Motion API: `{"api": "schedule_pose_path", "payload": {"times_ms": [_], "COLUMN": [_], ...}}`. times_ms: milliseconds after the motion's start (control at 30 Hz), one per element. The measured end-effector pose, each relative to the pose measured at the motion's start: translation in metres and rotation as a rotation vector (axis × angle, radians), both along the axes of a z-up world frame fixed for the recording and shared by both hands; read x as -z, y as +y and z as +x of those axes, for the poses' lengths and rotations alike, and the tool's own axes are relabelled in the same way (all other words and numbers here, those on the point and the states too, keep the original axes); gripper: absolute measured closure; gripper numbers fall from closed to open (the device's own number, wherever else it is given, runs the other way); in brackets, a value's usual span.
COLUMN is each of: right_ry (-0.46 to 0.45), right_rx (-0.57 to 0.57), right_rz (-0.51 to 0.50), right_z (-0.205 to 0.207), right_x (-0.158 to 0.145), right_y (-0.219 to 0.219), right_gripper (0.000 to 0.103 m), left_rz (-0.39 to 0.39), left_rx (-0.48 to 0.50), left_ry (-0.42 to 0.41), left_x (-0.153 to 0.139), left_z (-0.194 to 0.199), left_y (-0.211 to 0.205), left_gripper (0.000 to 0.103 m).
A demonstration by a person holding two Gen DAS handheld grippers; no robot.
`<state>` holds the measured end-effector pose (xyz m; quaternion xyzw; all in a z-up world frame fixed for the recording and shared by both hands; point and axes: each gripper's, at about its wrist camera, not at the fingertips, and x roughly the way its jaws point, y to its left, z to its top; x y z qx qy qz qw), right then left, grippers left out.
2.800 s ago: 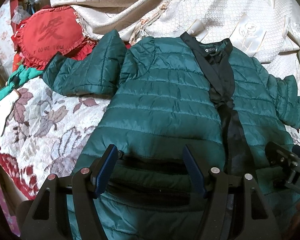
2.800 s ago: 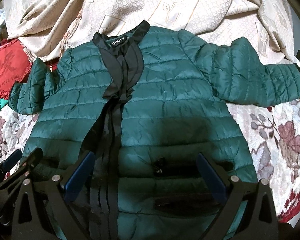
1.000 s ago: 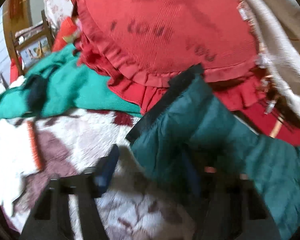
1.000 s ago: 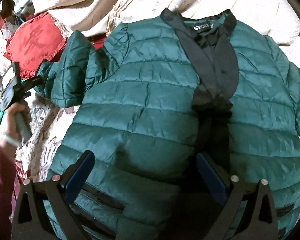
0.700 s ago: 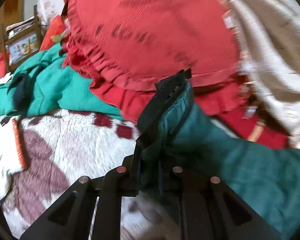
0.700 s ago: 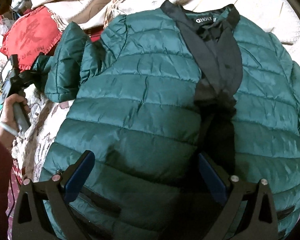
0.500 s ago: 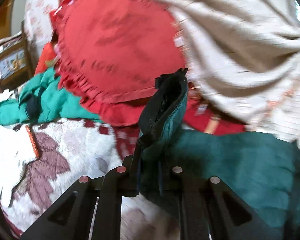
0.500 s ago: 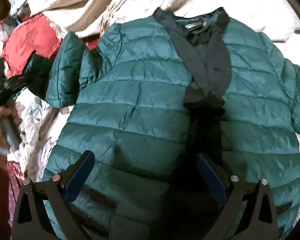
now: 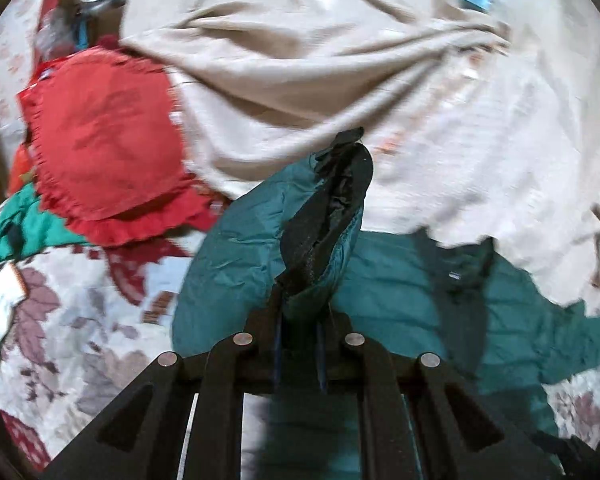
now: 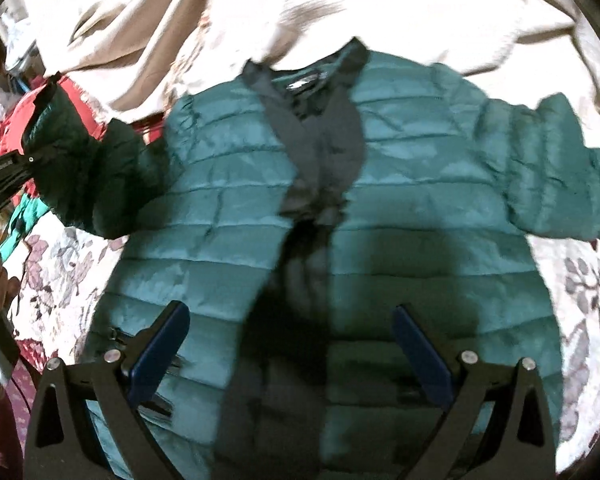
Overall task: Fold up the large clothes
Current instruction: 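Lift the sleeve with the left gripper and lay it across the jacket body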
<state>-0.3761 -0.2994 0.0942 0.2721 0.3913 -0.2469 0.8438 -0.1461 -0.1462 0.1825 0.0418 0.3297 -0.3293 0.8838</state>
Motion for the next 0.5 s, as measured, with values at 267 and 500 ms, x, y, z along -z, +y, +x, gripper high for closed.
{"api": "schedule_pose_path", "payload": {"times_ms": [267,500], "right_ry": [0.001,0.004], "right_rx": [0.091,0.159], "right_rz": [-0.013,0.002], "right_z": [-0.045,-0.076], "right_x": [0.000,0.008], "right_y": [-0.029,-0.055], "right_gripper": [0.000,0.000], "left_rz": [0.013,0.048], "left_rx": [0.158,0.259], "left_ry": [0.027,0.068], "left_x": [0.002,0.022], "left_z": [-0.066,-0.107], "left_y": [-0.072,-0.129], "left_gripper": [0.103,0.103]}}
